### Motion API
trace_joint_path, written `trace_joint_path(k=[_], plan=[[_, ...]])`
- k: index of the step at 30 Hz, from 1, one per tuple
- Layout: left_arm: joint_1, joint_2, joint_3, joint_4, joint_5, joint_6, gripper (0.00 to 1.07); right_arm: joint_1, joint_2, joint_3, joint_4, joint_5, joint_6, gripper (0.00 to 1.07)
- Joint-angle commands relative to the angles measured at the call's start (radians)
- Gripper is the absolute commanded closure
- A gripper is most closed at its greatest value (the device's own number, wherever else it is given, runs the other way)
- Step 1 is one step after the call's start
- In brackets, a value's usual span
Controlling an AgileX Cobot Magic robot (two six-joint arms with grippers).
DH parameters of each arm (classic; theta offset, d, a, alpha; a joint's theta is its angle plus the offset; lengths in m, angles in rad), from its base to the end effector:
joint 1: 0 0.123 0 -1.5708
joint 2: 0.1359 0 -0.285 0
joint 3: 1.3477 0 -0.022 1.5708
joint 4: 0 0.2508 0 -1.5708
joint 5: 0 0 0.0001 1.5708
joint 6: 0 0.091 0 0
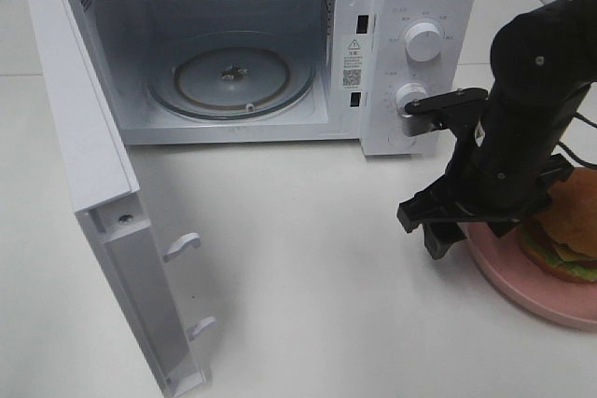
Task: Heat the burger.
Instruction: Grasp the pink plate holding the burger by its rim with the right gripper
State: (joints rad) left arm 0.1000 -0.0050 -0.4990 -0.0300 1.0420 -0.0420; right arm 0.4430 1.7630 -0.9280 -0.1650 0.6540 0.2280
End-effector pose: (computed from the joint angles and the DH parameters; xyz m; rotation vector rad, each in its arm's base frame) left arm -0.0045 -0.0028 0.2785 -0.1423 2.0162 0.0010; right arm 0.2807 0.1231 0.1492 -0.4947 2.9032 -0.0731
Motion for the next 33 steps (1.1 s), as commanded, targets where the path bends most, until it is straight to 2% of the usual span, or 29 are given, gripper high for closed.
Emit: trace_joint_path(k=[1, 12, 18, 19, 21, 22, 23, 24, 25, 26, 27, 28, 29, 33], plan=[[-0.006, -0.020, 0.003, -0.005, -0.007, -0.001, 0.09, -0.001, 0.040, -0.022, -0.033, 0.005, 0.024, 0.35], [-0.006, -0.020, 0.003, -0.005, -0.007, -0.001, 0.09, -0.001, 0.166, -0.037, -0.140, -0.014, 0.105, 0.35], [-0.006, -0.020, 0.003, -0.005, -0.007, -0.001, 0.09, -0.001, 0.195, -0.037, -0.111, -0.030, 0.066, 0.44], [-0.006, -0.020, 0.003, -0.005, -0.007, -0.001, 0.09, -0.001, 0.205, -0.037, -0.099, -0.022, 0.034, 0.50], [-0.006, -0.020, 0.003, -0.005, -0.007, -0.001, 0.09, -0.001, 0.209, -0.037, -0.099, -0.018, 0.025, 0.53], [-0.006, -0.020, 0.003, -0.005, -0.007, -0.001, 0.09, -0.001, 0.211, -0.037, -0.099, -0.019, 0.023, 0.62], [-0.006, -0.020, 0.003, -0.005, -0.007, -0.001, 0.09, -0.001, 0.211, -0.037, -0.099, -0.019, 0.023, 0.62], [-0.006, -0.020, 0.003, -0.005, -0.007, -0.001, 0.09, -0.001, 0.211, -0.037, -0.099, -0.019, 0.024, 0.68], [-0.006, -0.020, 0.003, -0.005, -0.007, -0.001, 0.09, -0.001, 0.210, -0.037, -0.102, -0.019, 0.026, 0.79], [-0.006, -0.020, 0.003, -0.005, -0.007, -0.001, 0.09, -0.001, 0.210, -0.037, -0.102, -0.019, 0.026, 0.79], [-0.006, -0.020, 0.003, -0.005, -0.007, -0.001, 0.09, -0.001, 0.210, -0.037, -0.108, -0.014, 0.026, 0.90], [-0.006, -0.020, 0.003, -0.005, -0.007, -0.001, 0.09, -0.001, 0.210, -0.037, -0.108, -0.014, 0.026, 0.90], [-0.006, -0.020, 0.003, -0.005, -0.007, -0.001, 0.09, -0.001, 0.207, -0.037, -0.108, -0.012, 0.026, 1.00], [-0.006, -0.020, 0.003, -0.005, -0.007, -0.001, 0.09, -0.001, 0.191, -0.037, -0.110, -0.013, 0.022, 1.07]])
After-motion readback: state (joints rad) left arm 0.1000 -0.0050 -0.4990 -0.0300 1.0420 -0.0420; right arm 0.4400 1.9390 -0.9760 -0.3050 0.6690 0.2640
